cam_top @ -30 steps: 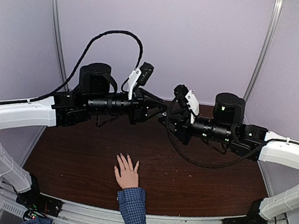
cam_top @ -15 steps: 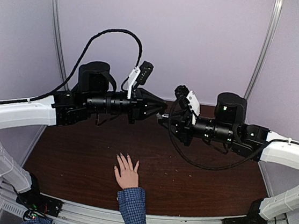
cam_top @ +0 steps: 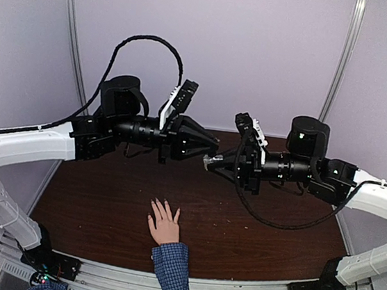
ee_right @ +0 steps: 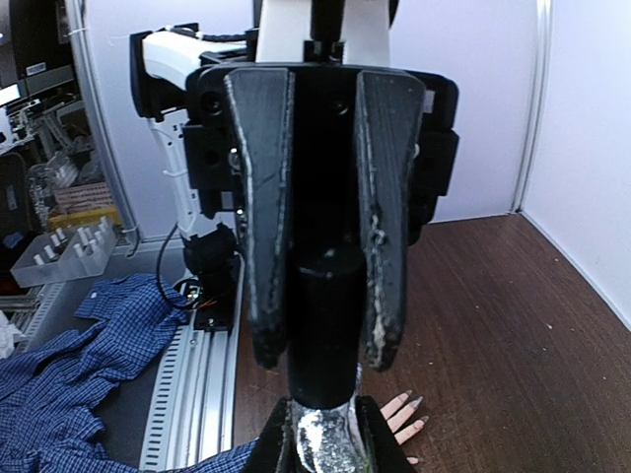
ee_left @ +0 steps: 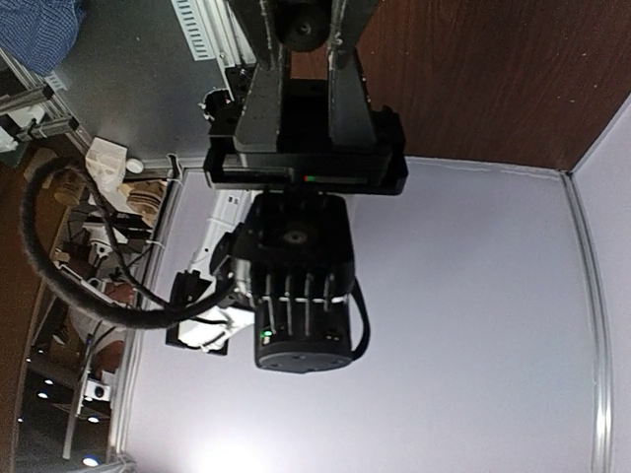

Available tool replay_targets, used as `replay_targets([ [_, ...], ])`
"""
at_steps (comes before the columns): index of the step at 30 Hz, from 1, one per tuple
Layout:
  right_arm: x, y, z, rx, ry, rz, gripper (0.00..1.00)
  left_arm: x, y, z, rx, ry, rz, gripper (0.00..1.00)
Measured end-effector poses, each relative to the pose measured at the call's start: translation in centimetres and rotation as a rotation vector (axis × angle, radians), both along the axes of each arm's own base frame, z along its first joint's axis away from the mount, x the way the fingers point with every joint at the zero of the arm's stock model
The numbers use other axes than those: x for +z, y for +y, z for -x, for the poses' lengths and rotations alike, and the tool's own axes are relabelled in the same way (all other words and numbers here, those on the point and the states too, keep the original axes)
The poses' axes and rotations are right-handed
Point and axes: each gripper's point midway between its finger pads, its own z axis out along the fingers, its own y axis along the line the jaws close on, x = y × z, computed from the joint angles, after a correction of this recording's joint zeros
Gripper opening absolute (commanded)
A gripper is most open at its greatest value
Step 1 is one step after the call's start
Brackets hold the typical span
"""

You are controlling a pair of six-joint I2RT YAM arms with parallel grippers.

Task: Paint the nails
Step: Screw the nail polish bottle cap onto the nail polish bottle.

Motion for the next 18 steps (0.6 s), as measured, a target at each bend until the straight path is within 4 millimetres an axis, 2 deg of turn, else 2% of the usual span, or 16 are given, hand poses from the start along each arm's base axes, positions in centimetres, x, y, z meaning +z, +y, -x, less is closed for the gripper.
replay_targets([
  [12, 1.6, 0.0, 4.0, 0.249, 0.029, -0.026, 0.0, 1.3, 0.3, 4.0, -0.308, -0.089, 0.028, 0.06],
  [15, 1.8, 0.2, 4.4, 0.289, 0.041, -0.023, 0.0, 1.4, 0.5, 4.5, -0.356, -0.099, 0.041, 0.11],
  [18, 1.7, 0.3, 4.6, 0.308, 0.05, -0.016, 0.0, 1.3, 0.8, 4.6, -0.382, -0.098, 0.044, 0.23],
])
